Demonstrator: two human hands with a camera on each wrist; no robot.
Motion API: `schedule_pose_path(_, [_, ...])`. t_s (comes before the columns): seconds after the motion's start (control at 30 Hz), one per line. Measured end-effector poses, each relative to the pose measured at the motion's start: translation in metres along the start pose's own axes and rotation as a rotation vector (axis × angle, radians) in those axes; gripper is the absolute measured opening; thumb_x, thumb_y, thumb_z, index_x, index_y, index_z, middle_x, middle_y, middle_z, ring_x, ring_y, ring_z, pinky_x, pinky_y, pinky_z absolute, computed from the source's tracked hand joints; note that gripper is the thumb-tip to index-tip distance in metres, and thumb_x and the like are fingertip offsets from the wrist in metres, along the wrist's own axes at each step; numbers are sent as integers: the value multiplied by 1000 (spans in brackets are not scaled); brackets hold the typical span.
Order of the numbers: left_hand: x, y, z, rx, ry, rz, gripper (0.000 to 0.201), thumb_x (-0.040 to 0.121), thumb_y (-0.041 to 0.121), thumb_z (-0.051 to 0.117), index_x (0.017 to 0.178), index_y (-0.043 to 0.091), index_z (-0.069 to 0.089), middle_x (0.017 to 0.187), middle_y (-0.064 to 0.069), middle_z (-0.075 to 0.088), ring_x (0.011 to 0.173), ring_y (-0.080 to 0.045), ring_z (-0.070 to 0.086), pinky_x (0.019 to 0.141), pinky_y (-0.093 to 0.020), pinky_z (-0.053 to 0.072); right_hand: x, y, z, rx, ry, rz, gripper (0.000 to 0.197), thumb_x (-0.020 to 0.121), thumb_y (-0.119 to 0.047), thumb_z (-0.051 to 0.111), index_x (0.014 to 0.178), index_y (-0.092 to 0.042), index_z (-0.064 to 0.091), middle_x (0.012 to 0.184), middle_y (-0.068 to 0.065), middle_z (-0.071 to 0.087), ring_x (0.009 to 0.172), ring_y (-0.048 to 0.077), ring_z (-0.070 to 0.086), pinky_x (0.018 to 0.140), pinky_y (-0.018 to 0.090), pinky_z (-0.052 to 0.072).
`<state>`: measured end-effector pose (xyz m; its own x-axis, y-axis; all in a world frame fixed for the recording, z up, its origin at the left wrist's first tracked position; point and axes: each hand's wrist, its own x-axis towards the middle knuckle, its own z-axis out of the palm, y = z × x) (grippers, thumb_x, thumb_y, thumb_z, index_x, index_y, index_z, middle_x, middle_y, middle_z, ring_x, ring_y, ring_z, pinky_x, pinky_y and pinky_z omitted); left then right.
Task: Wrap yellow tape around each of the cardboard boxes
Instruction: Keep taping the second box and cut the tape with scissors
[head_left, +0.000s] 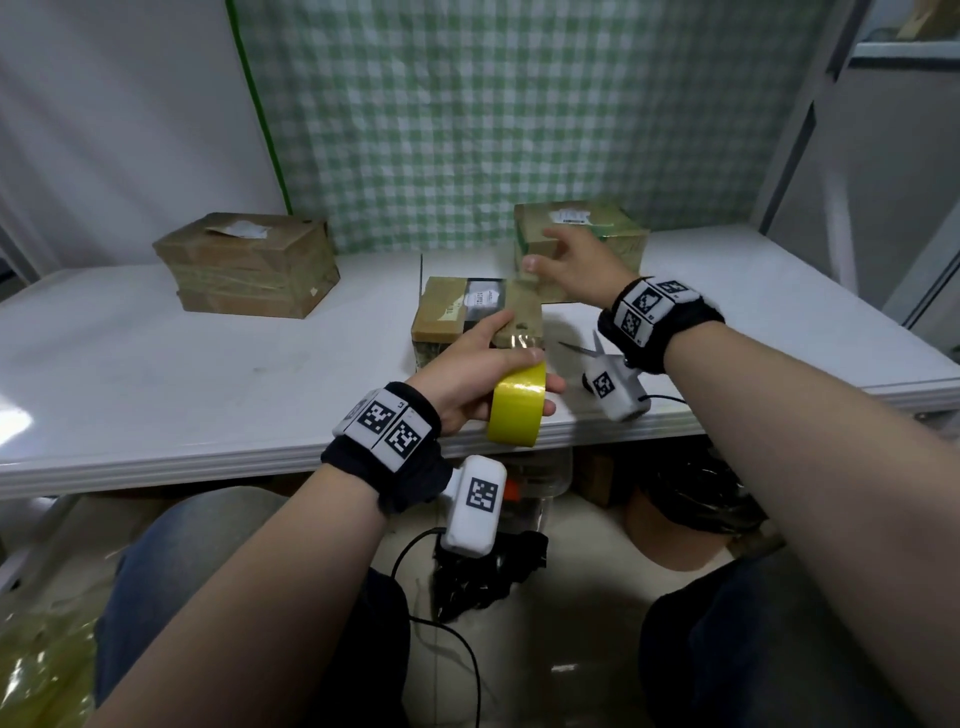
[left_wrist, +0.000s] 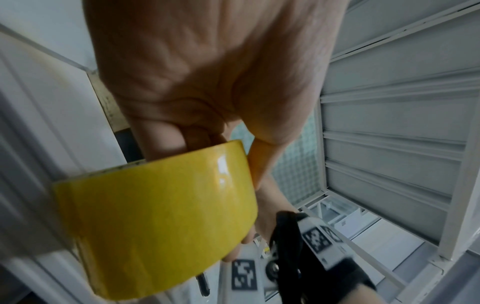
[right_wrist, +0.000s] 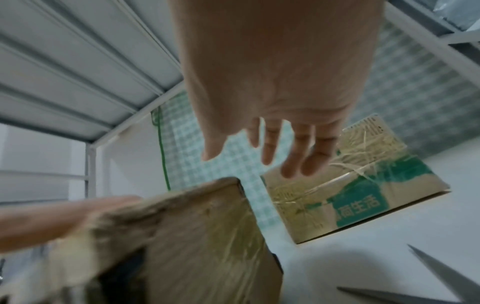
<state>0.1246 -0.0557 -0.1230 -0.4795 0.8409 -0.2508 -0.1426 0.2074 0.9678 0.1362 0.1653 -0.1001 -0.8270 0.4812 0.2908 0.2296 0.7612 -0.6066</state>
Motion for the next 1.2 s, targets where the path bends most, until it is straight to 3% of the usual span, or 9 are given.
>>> schedule_pose_path(0.07, [0, 0, 1, -12, 4, -3, 74, 103, 18, 57, 159, 36, 12, 103, -15, 78, 88, -33, 77, 76, -43, 63, -15, -2, -1, 103, -30, -80, 47, 92, -41, 71, 133, -18, 63, 132, -4, 61, 114, 13, 58, 91, 21, 47])
schedule_pose_path(0.2, [0, -2, 4, -46, 31, 8, 71, 102, 17, 59, 155, 39, 16, 103, -15, 77, 89, -35, 76, 77, -45, 63, -33, 10, 15, -71, -281, -163, 63, 89, -57, 68, 143, -27, 56, 150, -8, 48, 139, 20, 43, 119, 48, 31])
schedule_pose_path(0.4, [3, -5, 1, -79, 48, 25, 82, 101, 16, 61, 157, 42, 8, 103, -18, 77, 88, -36, 75, 76, -44, 63, -34, 4, 17, -84, -404, -42, 79, 93, -60, 60, 159, -32, 27, 168, -12, 18, 154, 16, 17, 127, 42, 11])
schedule_pose_path(0.53, [7, -8, 1, -68, 45, 30, 71, 100, 18, 63, 154, 40, 22, 102, -18, 77, 88, -36, 76, 74, -44, 62, -25, -3, 19, -62, -374, -10, 74, 96, -57, 57, 158, -27, 32, 165, -3, 29, 149, 16, 29, 111, 22, 23])
schedule_pose_path(0.77, [10, -12, -2, -98, 59, 63, 77, 99, 14, 63, 156, 39, 18, 102, -18, 77, 80, -37, 74, 70, -43, 60, -20, -8, 22, 4, -371, 110, 61, 102, -50, 51, 151, -15, 39, 147, 9, 51, 123, 18, 57, 93, 20, 42])
schedule_pose_path(0.9, [10, -12, -3, -49, 124, 60, 78, 97, 21, 67, 155, 40, 19, 106, -13, 77, 82, -33, 76, 64, -41, 62, -25, -17, 14, -30, -182, 192, 79, 95, -54, 61, 154, -14, 26, 154, 14, 37, 131, 31, 50, 102, 44, 48])
schedule_pose_path(1.0, [9, -10, -11, 189, 296, 131, 77, 88, 40, 77, 149, 33, 30, 127, 3, 62, 101, -23, 70, 74, -42, 62, -40, -20, 9, 142, -128, 349, 63, 97, -49, 60, 142, -15, 33, 127, 7, 50, 92, 24, 65, 69, 37, 57])
schedule_pose_path(1.13, [14, -2, -42, 346, 704, 122, 62, 87, 45, 62, 132, 12, 35, 136, -11, 41, 124, -33, 49, 100, -48, 47, -58, -21, 15, 301, -178, 419, 55, 95, -46, 64, 126, -6, 45, 111, 11, 56, 71, 31, 71, 61, 42, 62])
schedule_pose_path(1.2, [17, -4, -55, 378, 743, 53, 51, 84, 35, 53, 125, 6, 43, 130, -14, 43, 116, -34, 48, 100, -46, 45, -63, -26, 19, 348, -197, 419, 40, 93, -41, 69, 104, -6, 54, 112, 19, 63, 66, 34, 68, 57, 43, 61])
